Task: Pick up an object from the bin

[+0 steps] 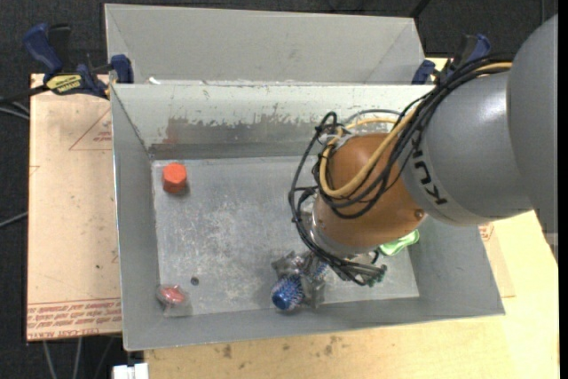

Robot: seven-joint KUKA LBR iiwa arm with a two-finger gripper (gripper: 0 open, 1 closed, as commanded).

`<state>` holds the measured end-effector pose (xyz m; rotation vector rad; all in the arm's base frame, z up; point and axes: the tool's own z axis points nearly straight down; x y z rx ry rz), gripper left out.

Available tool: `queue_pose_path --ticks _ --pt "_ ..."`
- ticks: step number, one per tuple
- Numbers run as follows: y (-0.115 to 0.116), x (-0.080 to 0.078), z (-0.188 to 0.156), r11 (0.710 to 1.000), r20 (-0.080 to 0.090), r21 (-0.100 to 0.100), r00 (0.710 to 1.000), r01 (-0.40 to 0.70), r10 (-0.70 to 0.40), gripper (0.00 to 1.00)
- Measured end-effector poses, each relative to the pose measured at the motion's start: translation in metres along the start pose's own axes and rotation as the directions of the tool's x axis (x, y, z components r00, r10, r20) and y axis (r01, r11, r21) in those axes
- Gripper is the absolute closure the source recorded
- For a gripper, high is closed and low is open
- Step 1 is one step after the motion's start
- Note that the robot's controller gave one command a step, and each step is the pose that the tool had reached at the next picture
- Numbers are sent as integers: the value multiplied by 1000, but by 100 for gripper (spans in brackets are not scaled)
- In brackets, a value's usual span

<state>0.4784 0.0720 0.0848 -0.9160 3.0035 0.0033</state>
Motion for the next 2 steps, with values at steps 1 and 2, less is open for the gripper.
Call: queue_pose_path --ticks 1,2 --pt "22 -62 -98 1000 9 3 1000 15 -15 100" --pt "29 -91 -165 1000 9 3 1000 -18 18 100"
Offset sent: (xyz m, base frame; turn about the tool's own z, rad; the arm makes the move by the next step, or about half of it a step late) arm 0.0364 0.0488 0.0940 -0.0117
